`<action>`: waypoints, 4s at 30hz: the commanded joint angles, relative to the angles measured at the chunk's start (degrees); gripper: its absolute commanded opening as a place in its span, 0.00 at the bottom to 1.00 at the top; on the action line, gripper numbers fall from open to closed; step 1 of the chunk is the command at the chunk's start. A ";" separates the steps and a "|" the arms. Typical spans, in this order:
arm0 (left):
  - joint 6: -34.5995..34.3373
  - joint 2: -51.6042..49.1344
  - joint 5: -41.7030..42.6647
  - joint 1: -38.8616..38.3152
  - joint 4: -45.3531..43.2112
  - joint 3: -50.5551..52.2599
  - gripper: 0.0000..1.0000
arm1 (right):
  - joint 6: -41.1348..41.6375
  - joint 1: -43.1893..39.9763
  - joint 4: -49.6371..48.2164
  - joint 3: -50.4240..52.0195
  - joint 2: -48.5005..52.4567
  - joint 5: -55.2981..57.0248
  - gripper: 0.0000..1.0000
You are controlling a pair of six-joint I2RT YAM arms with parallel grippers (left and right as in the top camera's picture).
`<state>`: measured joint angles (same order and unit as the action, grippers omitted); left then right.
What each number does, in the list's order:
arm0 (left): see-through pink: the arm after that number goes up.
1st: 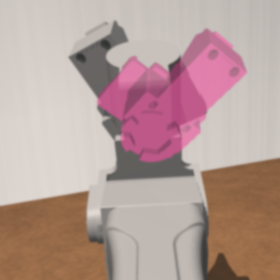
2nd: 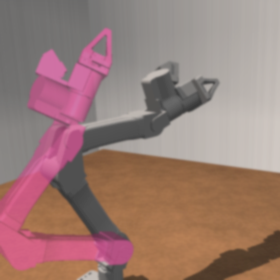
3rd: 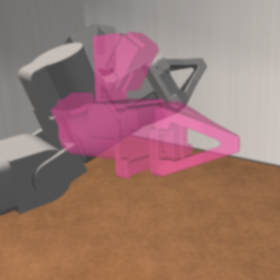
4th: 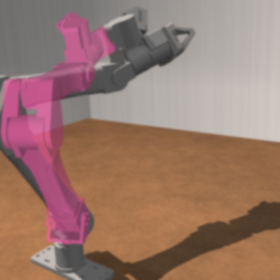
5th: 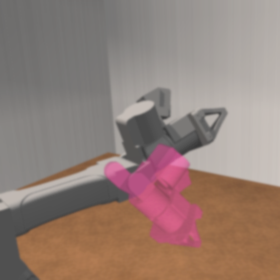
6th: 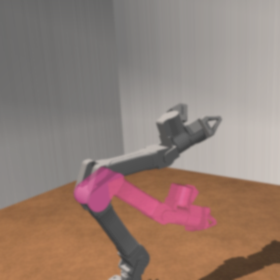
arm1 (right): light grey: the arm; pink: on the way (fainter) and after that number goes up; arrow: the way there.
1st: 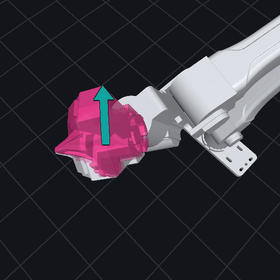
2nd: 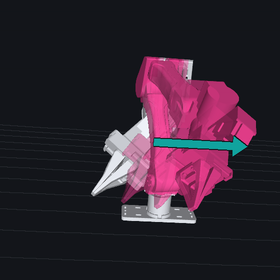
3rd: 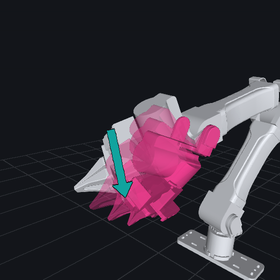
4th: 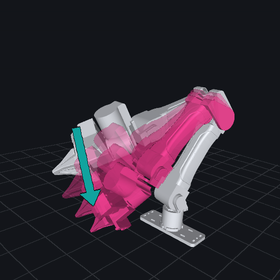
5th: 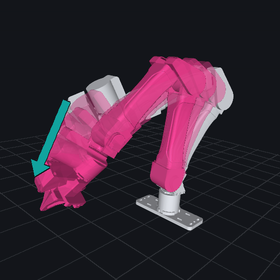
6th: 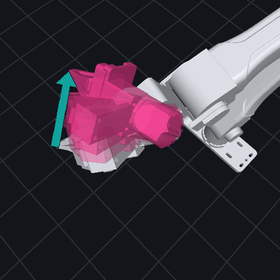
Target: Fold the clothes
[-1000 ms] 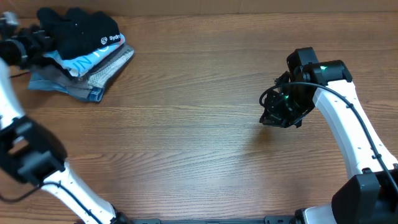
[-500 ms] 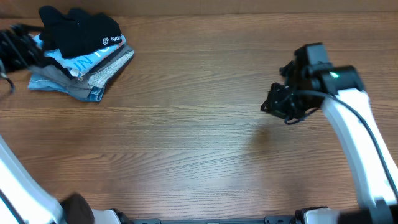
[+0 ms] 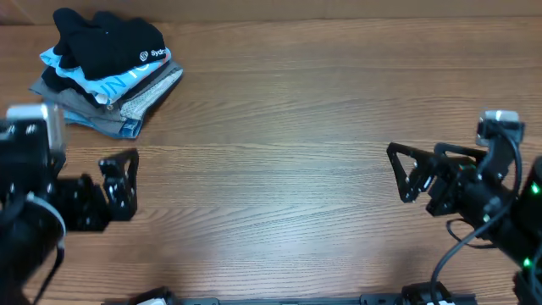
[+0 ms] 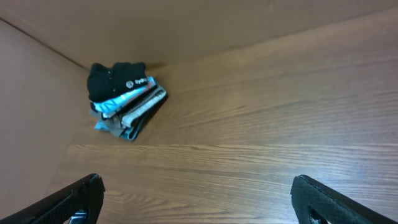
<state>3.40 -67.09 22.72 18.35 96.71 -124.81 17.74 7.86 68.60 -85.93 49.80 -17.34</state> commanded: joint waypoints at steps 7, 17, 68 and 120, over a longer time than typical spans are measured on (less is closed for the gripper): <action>-5.75 4.35 -5.01 -0.39 -0.44 0.94 1.00 | -0.39 -0.15 2.95 0.04 -0.87 1.03 1.00; -5.75 4.22 -5.29 -0.39 -0.46 0.96 1.00 | -0.39 -0.15 5.29 0.04 -0.87 1.03 1.00; -5.75 4.20 -5.29 -0.39 -0.44 0.96 1.00 | -13.09 -0.22 -63.84 85.48 -49.62 16.65 1.00; -6.29 29.07 -20.13 -12.00 -52.39 48.26 1.00 | -13.09 -0.22 -63.84 85.48 -49.62 16.65 1.00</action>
<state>-1.87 -43.24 3.97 6.72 49.21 -86.04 4.69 7.86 5.15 -1.04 0.84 -1.06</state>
